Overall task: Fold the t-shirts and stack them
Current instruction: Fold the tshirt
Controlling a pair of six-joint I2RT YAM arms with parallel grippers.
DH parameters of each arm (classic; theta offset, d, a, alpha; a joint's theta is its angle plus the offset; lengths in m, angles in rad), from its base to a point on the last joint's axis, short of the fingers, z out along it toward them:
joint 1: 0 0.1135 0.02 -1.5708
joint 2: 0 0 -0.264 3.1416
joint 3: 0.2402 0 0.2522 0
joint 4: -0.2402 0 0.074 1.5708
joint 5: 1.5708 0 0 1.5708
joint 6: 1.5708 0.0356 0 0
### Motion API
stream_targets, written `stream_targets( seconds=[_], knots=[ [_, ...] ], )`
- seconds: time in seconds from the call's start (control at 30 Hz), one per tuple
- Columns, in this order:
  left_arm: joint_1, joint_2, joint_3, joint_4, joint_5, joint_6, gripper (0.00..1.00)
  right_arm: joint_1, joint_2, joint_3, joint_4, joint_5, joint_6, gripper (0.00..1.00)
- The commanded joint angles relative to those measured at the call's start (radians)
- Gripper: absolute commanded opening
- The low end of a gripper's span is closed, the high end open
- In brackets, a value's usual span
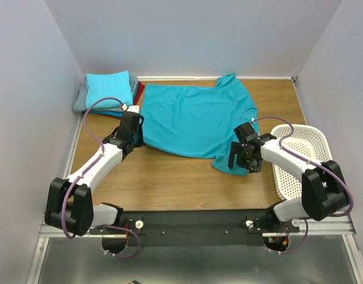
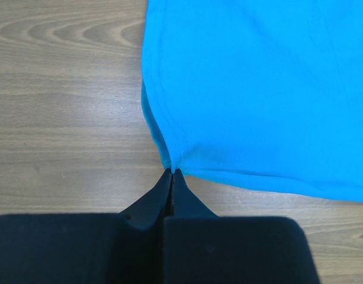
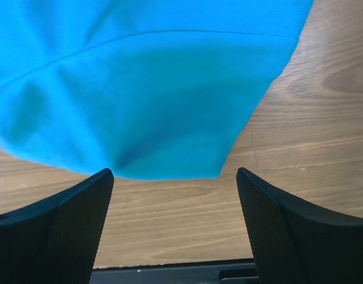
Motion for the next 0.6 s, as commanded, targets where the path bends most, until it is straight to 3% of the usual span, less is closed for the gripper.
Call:
stream_targets(
  seconds=[0.0, 0.3, 0.4, 0.43, 0.57],
  knots=[
    [0.001, -0.029, -0.012, 0.017, 0.02, 0.011, 0.0, 0.002, 0.034, -0.032, 0.0, 0.073, 0.038, 0.9],
    [0.001, -0.026, -0.012, 0.015, 0.017, 0.011, 0.0, 0.002, 0.062, -0.055, 0.043, 0.025, 0.015, 0.67],
    [0.001, -0.029, -0.012, 0.015, 0.016, 0.011, 0.0, 0.002, 0.053, -0.056, 0.037, 0.019, 0.006, 0.44],
    [0.001, -0.028, -0.012, 0.015, 0.016, 0.01, 0.0, 0.002, 0.036, -0.055, 0.036, 0.007, 0.004, 0.27],
    [0.001, -0.029, -0.012, 0.015, 0.017, 0.011, 0.0, 0.002, -0.014, -0.018, -0.01, -0.019, -0.007, 0.05]
  ],
)
